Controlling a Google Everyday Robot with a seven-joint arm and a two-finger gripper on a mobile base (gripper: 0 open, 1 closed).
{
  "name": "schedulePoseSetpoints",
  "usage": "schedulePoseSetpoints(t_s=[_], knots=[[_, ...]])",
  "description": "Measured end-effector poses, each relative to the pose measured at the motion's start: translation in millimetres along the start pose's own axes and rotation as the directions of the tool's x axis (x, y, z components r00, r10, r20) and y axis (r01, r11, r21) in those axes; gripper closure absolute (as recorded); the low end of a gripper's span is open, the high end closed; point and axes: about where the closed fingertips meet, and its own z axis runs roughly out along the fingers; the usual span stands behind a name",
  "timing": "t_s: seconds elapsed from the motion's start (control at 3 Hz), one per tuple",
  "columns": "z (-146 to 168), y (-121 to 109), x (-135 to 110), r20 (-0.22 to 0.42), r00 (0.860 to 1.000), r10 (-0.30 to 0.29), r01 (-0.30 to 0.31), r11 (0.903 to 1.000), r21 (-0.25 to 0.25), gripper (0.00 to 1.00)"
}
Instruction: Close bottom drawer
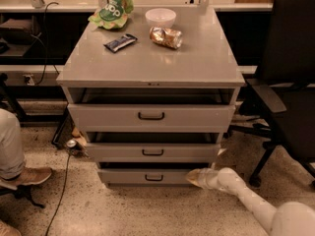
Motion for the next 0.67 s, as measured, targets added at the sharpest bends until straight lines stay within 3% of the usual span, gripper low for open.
schedulePoseSetpoints(t_s=[0.33, 0.67], knots=[[-69.8, -11.0, 30.3, -0.087, 0.992, 0.089, -0.076, 0.9872, 0.14, 1.0], [-84.6, 34.2, 33.7, -0.105, 0.981, 0.161, -0.147, 0.9808, 0.128, 1.0]])
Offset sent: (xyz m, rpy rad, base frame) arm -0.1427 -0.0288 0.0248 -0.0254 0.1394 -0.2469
